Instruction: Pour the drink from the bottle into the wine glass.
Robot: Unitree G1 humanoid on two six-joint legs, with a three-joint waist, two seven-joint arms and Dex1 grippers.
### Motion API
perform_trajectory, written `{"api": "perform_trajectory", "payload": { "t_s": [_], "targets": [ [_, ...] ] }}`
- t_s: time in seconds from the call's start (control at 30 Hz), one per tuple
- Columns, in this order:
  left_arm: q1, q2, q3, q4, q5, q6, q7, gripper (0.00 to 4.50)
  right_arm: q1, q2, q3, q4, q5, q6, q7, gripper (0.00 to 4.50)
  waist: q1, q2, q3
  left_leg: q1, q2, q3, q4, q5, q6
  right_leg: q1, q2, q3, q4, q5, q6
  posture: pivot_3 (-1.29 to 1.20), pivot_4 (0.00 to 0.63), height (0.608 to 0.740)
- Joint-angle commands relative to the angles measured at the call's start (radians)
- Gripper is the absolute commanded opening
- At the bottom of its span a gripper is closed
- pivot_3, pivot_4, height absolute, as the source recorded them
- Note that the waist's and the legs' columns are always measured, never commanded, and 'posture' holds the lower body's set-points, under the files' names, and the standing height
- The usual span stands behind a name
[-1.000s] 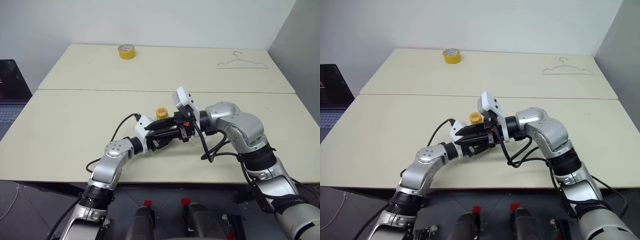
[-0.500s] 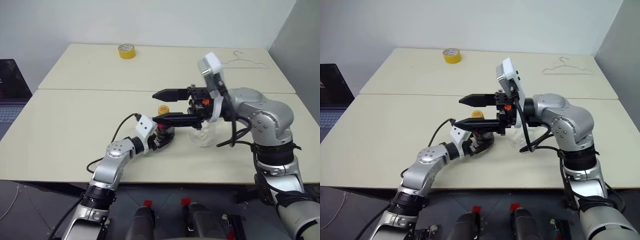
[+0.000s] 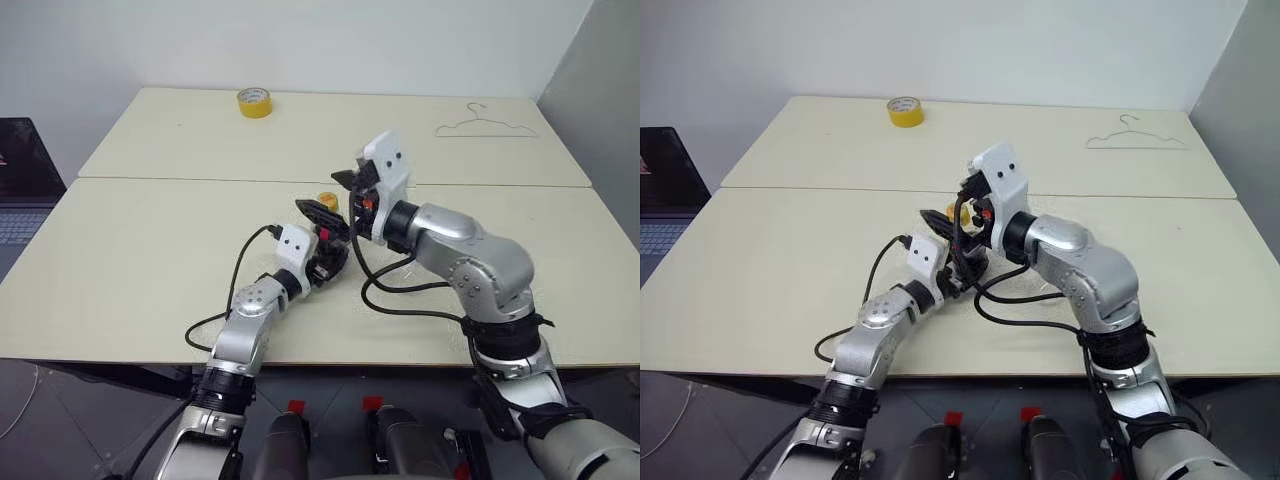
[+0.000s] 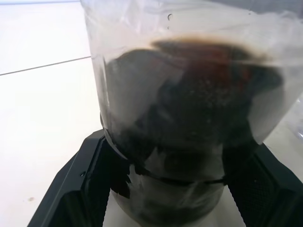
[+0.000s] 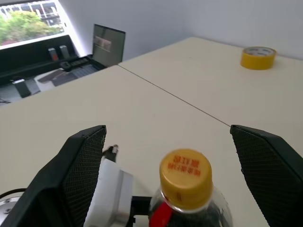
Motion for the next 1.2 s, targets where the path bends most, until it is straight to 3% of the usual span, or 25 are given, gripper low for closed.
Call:
{"api": "perform_trajectory", "payload": {
  "t_s": [0.03, 0.53, 1.2],
  "targets": [
    [-0.020, -0.016, 0.003, -0.013, 0.011, -0.033, 0.023, 3.27, -0.014, 0.032, -0.009, 0.013, -0.046, -0.045, -0.054, 4.47, 0.000, 0.000, 0.000, 0.000, 0.000, 0.000, 0.000, 0.000, 0.000, 0.000, 0.000, 0.000, 0.000, 0.000, 0.000, 0.00, 0.150, 0.740],
    [-0.014, -0.031, -0.004, -0.017, 0.023, -0.041, 0.026, 3.27, -0.080, 0.140, -0.028, 0.249, -0.152, -0.208, -0.093, 4.47, -0.001, 0.000, 0.000, 0.000, 0.000, 0.000, 0.000, 0.000, 0.000, 0.000, 0.001, 0.000, 0.000, 0.000, 0.000, 0.00, 0.150, 0.740],
    [-0.023, -0.019, 0.004, 0.005, 0.027, -0.057, 0.023, 3.27, 0.017, 0.056, -0.039, 0.125, -0.127, -0.135, -0.018, 4.47, -0.001, 0.000, 0.000, 0.000, 0.000, 0.000, 0.000, 0.000, 0.000, 0.000, 0.001, 0.000, 0.000, 0.000, 0.000, 0.00, 0.150, 0.740]
  ]
}}
